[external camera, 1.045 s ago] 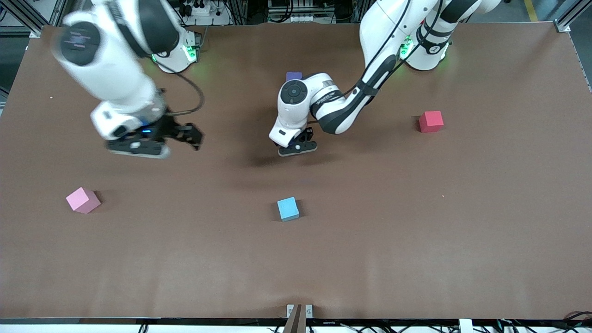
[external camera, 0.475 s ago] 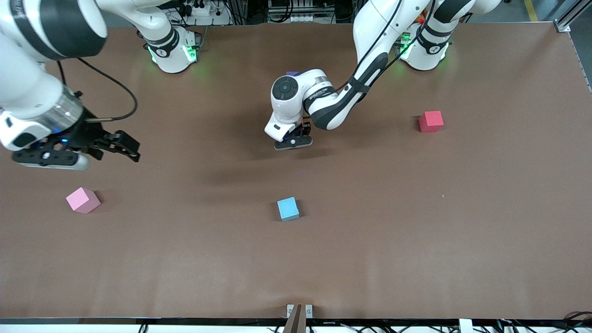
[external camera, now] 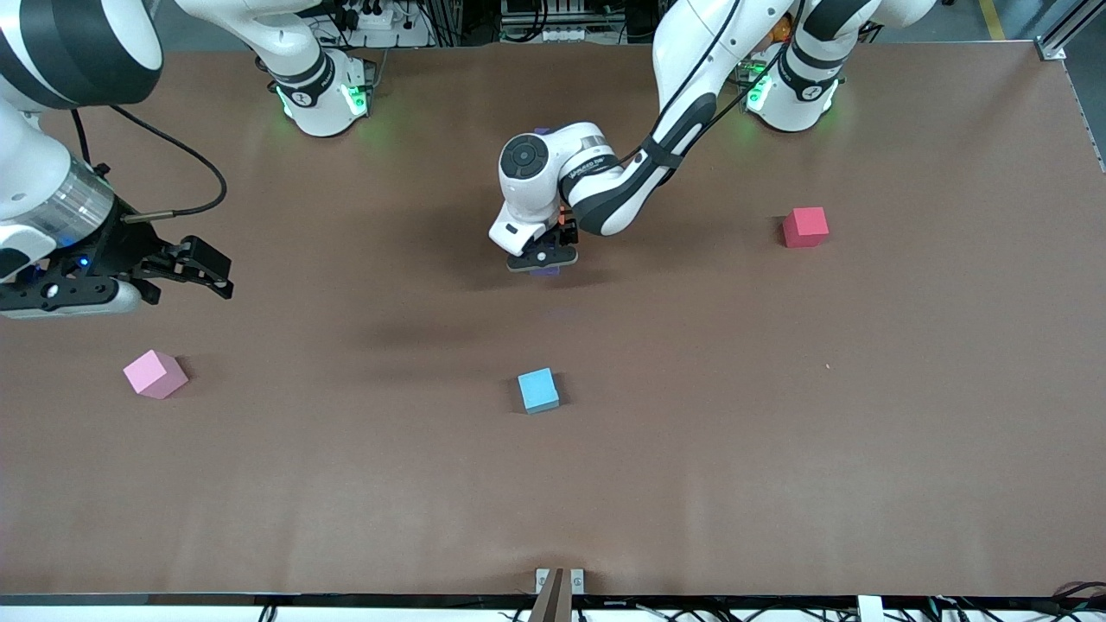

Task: Arrange blocks into number 1
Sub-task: 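Place the purple block below the orange block while the right gripper rests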

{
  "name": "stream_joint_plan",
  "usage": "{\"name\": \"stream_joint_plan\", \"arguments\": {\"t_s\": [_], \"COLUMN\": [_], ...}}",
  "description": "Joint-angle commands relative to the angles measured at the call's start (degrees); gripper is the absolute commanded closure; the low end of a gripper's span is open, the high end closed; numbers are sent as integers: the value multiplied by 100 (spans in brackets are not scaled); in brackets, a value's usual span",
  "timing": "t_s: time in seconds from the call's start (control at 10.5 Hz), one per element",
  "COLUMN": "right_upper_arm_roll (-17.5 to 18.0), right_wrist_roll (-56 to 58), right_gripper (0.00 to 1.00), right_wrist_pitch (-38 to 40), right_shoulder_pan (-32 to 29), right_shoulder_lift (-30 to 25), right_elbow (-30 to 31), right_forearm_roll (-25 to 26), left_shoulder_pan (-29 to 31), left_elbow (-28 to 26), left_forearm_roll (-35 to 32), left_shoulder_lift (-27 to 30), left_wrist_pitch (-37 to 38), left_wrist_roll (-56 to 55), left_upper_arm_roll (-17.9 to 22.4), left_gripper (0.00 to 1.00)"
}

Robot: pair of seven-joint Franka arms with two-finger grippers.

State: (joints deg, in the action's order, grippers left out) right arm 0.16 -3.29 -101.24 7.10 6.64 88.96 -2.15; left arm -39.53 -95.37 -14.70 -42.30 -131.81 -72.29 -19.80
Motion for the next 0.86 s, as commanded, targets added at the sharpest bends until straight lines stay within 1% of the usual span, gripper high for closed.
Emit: {"name": "stream_joint_plan", "arguments": {"t_s": [0.0,0.19,0.48,0.57,0.76], "right_upper_arm_roll": [107,107,107,107,107], "right_wrist_roll": [215,189,92,-126,-758], "right_gripper": [0,0,0,0,0], "right_wrist_pitch": [52,52,69,70,131], "right_shoulder_pan": [-156,-156,-235,-348,-454], "right_shoulder_lift": [223,224,188,162,83], "right_elbow": [-282,-283,-283,-283,-283], "right_forearm_roll": [39,22,22,-4,4], "left_shoulder_pan": [-37,7,68,147,567], "left_elbow": [45,97,115,124,202], "left_forearm_roll": [-174,-183,-183,-183,-183], "left_shoulder_lift": [37,238,774,993,1424], "left_wrist_pitch": [216,480,708,726,1050], "left_wrist_roll": [-145,-146,-137,-128,-75], "left_upper_arm_roll": [46,247,800,994,1066], "left_gripper": [0,0,0,0,0]}}
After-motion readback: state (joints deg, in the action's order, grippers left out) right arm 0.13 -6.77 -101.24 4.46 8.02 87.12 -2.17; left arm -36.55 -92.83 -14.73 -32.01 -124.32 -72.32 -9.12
